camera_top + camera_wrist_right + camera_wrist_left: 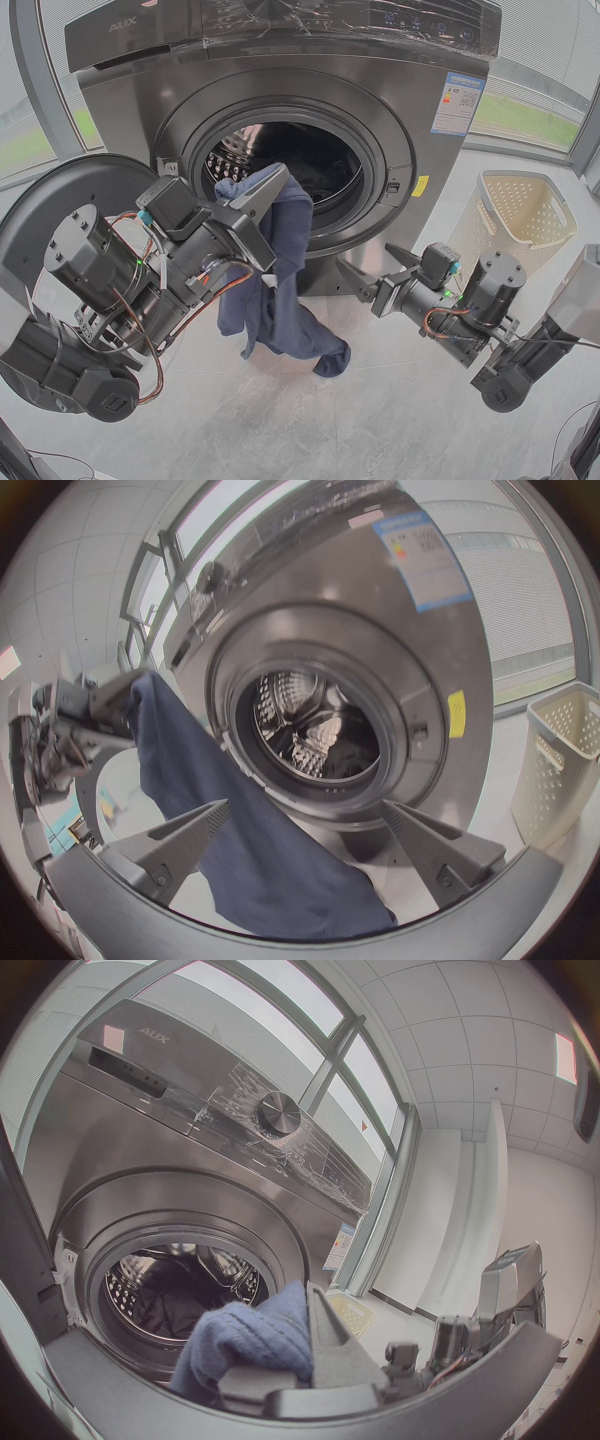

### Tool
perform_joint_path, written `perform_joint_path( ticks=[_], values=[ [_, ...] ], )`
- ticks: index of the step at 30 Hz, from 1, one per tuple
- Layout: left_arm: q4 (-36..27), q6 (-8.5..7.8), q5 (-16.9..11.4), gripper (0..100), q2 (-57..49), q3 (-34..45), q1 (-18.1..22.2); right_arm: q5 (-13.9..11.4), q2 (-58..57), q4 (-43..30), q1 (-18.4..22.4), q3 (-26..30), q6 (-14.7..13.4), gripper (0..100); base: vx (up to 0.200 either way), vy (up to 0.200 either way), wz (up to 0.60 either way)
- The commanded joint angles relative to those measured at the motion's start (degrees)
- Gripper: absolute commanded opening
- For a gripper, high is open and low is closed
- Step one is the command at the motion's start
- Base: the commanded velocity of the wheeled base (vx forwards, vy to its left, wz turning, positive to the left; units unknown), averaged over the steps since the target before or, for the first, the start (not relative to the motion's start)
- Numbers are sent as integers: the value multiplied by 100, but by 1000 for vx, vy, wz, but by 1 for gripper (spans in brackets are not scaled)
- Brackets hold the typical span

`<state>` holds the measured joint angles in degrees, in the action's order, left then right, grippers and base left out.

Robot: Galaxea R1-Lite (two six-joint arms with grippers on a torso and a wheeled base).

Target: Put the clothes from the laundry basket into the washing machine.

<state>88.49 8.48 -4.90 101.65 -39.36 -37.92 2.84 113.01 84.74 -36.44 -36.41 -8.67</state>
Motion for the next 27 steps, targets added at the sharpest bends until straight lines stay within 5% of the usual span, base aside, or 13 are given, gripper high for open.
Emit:
perform_joint_path(
  ticks=[1,27],
  values=[
    [10,4,-2,0,75,-115,-57,-3,670,17,-118,64,5,100,0,0,0],
    [45,13,-99,0,-31,-89,-110,-187,1769,113,269,-788,164,100,0,0,0]
  ],
)
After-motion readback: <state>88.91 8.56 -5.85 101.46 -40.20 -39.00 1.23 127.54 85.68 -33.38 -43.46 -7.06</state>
